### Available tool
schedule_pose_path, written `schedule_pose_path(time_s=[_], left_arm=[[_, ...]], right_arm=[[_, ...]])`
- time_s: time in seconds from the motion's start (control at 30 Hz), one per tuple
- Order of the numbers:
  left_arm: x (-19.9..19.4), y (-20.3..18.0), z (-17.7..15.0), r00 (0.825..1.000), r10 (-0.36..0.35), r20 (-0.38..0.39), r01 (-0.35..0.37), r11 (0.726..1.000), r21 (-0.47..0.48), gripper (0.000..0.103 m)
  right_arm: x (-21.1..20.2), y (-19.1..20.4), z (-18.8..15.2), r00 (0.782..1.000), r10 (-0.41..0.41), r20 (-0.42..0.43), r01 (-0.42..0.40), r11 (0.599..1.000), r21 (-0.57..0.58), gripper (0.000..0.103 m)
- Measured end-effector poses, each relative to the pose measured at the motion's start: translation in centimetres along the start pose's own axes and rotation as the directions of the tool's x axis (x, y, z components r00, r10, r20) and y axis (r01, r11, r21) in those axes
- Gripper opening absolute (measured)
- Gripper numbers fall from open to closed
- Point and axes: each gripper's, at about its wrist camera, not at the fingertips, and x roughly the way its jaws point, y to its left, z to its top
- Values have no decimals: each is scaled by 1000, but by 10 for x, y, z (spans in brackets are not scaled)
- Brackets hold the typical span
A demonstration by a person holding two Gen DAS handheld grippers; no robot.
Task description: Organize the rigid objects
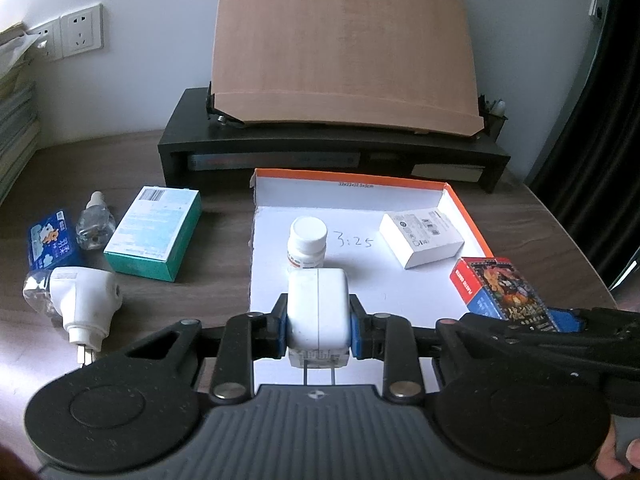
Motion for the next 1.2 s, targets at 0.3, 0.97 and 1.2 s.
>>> schedule_pose_path(time_s=[0.3,0.97,1.2], left_arm=[[6,-3,4,1000,14,-4,-14,1000,7,29],[24,-10,13,999,40,-12,-40,999,-13,29],[32,-11,12,999,33,-28,-33,999,-15,29]], right_arm=[[8,0,6,1000,11,3,-11,1000,-23,71],[28,-8,22,1000,22,-22,-23,998,-55,71],[30,-7,20,1000,-1,-21,0,998,-61,71]])
